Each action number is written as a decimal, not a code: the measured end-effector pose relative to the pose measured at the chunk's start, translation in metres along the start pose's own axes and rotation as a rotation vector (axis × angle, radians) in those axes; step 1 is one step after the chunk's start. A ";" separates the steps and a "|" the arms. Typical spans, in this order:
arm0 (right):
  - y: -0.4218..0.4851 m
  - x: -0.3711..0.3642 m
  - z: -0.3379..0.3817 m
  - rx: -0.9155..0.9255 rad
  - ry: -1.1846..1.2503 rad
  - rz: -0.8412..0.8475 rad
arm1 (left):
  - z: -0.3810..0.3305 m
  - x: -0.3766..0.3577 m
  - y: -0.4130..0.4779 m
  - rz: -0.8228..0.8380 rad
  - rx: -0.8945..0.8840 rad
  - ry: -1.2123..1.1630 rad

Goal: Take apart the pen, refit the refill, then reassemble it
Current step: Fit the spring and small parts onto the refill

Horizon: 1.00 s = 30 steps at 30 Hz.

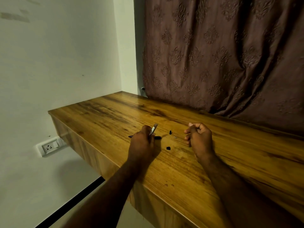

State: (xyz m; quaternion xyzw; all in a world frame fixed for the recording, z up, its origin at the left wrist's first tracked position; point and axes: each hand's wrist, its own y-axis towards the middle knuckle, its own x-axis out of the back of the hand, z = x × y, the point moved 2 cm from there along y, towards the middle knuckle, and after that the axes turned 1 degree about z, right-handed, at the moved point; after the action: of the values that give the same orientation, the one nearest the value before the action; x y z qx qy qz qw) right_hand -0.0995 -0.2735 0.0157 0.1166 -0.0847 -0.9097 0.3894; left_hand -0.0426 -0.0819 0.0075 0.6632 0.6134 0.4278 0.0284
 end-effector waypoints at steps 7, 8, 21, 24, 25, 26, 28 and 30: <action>0.002 0.000 -0.008 0.007 -0.126 -0.026 | 0.015 0.004 0.008 -0.084 0.167 -0.165; 0.002 0.000 -0.009 -0.001 -0.138 -0.031 | 0.015 0.003 0.008 -0.073 0.156 -0.154; -0.001 -0.007 -0.007 0.129 -0.386 -0.063 | 0.005 0.000 0.006 0.002 0.007 -0.028; -0.002 -0.008 -0.007 0.168 -0.609 -0.057 | 0.004 0.001 0.006 -0.003 0.005 -0.031; -0.003 -0.008 -0.006 0.177 -0.706 -0.054 | 0.004 0.001 0.006 -0.002 0.008 -0.034; -0.005 -0.009 -0.006 0.182 -0.805 -0.046 | 0.004 0.002 0.006 -0.001 0.012 -0.035; -0.010 -0.011 -0.006 0.191 -0.976 -0.012 | 0.004 0.002 0.005 0.001 0.016 -0.034; -0.013 -0.014 -0.006 0.195 -1.093 0.023 | 0.004 0.002 0.005 0.008 0.029 -0.042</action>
State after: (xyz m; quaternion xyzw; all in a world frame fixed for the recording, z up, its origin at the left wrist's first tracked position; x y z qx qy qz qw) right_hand -0.0974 -0.2545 0.0085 -0.3379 -0.3597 -0.8213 0.2860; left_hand -0.0363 -0.0797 0.0089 0.6750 0.6161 0.4048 0.0300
